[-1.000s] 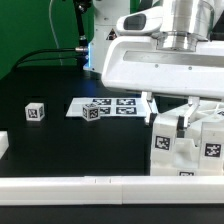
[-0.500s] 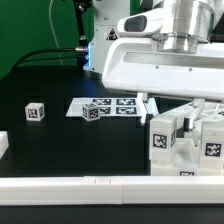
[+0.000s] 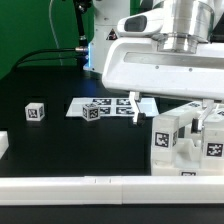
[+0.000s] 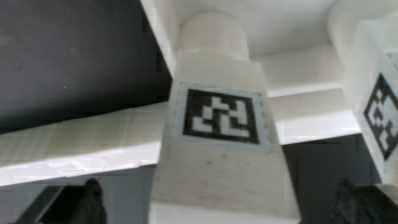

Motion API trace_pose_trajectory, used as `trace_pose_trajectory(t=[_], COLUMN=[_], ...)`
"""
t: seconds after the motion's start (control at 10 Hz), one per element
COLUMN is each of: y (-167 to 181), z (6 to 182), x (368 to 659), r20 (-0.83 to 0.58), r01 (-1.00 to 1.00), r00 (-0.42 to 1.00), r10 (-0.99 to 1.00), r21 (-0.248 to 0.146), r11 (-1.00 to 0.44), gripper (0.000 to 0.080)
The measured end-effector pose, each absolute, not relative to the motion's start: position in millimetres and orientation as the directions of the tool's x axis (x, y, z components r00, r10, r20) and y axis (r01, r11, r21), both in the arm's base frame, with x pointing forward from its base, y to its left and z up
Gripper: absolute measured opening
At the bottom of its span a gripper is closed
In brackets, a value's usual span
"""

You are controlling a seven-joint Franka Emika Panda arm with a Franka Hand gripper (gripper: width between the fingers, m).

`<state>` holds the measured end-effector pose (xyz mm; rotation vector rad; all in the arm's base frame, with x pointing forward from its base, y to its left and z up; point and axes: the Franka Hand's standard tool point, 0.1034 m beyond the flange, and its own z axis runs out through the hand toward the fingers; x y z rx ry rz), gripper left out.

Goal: Assemble chair

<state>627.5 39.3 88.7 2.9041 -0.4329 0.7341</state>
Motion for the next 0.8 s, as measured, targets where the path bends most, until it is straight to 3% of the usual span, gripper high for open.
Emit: trace_pose_trajectory(t=[0.2,0.3,0.7,0.8], y=[28,26,24,25], z=[99.1,98.1,109.8,112.1], x=[627,623,636,643], r20=[0.448,0.342,0.157,0.151], r01=[-0.326,-0.342,-0.395,-0.416], r00=[0.849,0.886,0.908,0.898], r10=[-0.281,-0.312,-0.389,-0.414], r21=[0.025,0.031,0.009,-0.014], r11=[-0.945,-0.939,-0.919,-0.909], gripper=[0.0648,0.0648,0.0648,0.0648])
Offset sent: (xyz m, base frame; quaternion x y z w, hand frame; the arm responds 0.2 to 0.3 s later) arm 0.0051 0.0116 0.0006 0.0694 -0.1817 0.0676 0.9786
